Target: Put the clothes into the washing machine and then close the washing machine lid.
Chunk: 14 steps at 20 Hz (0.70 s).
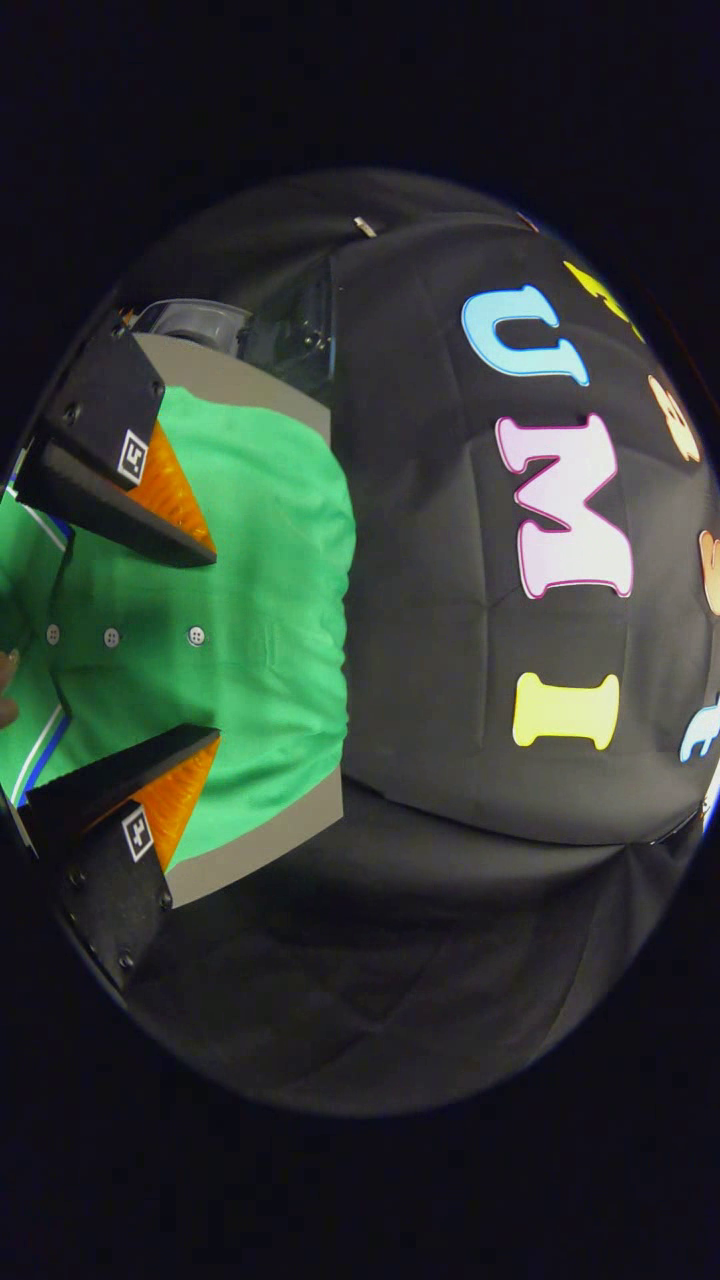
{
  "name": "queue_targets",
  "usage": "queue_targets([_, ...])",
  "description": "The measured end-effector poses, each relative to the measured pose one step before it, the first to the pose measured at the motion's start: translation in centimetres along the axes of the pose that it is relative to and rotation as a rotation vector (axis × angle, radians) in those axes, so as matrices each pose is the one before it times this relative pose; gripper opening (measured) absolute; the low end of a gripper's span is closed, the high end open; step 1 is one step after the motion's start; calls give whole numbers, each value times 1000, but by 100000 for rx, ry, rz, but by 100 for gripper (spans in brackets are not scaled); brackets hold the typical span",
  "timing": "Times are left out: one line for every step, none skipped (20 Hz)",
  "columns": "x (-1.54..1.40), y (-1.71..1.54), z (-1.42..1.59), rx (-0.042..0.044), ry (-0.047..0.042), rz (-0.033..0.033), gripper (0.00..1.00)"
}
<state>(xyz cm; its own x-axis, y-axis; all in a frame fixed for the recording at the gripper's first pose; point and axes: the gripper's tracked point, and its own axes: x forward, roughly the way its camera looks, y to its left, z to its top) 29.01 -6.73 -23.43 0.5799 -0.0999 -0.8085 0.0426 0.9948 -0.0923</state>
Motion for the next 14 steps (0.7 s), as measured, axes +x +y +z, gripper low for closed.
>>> queue_targets([196,-183,-291,-270,1002,-485,99])
queue_targets([40,-51,-168,462,601,-56,99])
queue_targets([49,-105,24,904,23,5,99])
queue_targets([19,-114,-129,788,603,159,99])
queue_targets([136,-47,-138,704,1049,404,99])
queue_targets([23,-66,4,942,733,246,99])
queue_targets([63,53,45,88,712,364,99])
queue_targets([-257,-100,-257,-580,949,-380,99])
queue_targets([49,-26,52,-1189,445,57,96])
queue_targets([164,-29,223,-1288,223,560,94])
queue_targets([97,217,60,-1118,-355,390,77])
queue_targets([477,189,315,-957,-734,-1008,60])
queue_targets([39,60,30,-2364,-417,-391,43])
queue_targets([340,47,-248,-1311,-982,-730,26])
